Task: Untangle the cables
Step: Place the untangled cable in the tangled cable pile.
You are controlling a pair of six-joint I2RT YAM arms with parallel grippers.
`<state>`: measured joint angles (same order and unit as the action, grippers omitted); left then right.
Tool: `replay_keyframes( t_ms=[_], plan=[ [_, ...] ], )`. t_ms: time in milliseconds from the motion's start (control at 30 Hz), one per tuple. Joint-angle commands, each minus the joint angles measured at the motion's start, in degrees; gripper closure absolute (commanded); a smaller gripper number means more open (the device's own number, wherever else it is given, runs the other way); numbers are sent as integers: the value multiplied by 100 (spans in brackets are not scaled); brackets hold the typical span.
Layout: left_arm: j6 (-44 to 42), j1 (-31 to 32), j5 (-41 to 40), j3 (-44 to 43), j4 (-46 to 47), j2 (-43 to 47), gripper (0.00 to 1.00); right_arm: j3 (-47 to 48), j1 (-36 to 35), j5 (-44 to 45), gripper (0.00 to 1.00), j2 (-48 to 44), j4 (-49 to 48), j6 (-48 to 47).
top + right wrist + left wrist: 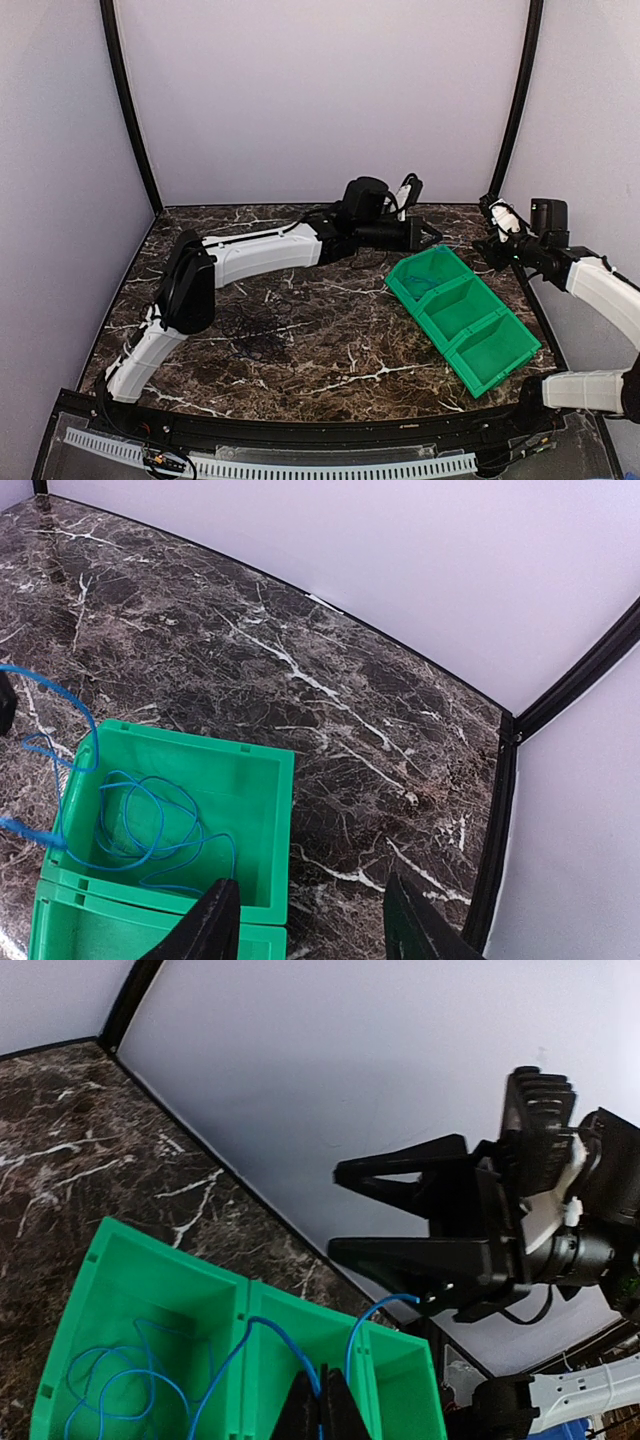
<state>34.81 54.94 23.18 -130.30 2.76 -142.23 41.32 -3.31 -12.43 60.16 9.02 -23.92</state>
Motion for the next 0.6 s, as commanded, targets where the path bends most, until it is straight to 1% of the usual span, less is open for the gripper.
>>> replay_keyframes(
  t_ms=[0,33,67,133,200,300,400,533,567],
  plan=[
    [208,66,443,198,1514,-35,100,-36,28,-59,49,-14,-178,26],
    [296,76,506,218,2004,-88,100,-35,27,-17,49,-19,-196,35],
    [345,84,531,217,2243,-122,100,-25,32,41,49,-14,-207,53],
    [481,79,523,142,3013,-251,100,-10,25,169,49,-18,-212,83],
    [537,79,340,46,3281,-392,100,-18,40,230,49,-61,-231,96],
    [551,72,-43,-158,3127,-678,100,-28,91,221,49,-116,-238,109],
    [605,72,-245,-240,2563,-917,100,-36,118,204,49,-106,-248,107],
    [605,78,-492,-141,1864,-980,99,-10,128,175,49,-8,-238,92],
    [579,78,-574,-95,1809,-959,99,-8,122,168,49,3,-234,94]
  ],
)
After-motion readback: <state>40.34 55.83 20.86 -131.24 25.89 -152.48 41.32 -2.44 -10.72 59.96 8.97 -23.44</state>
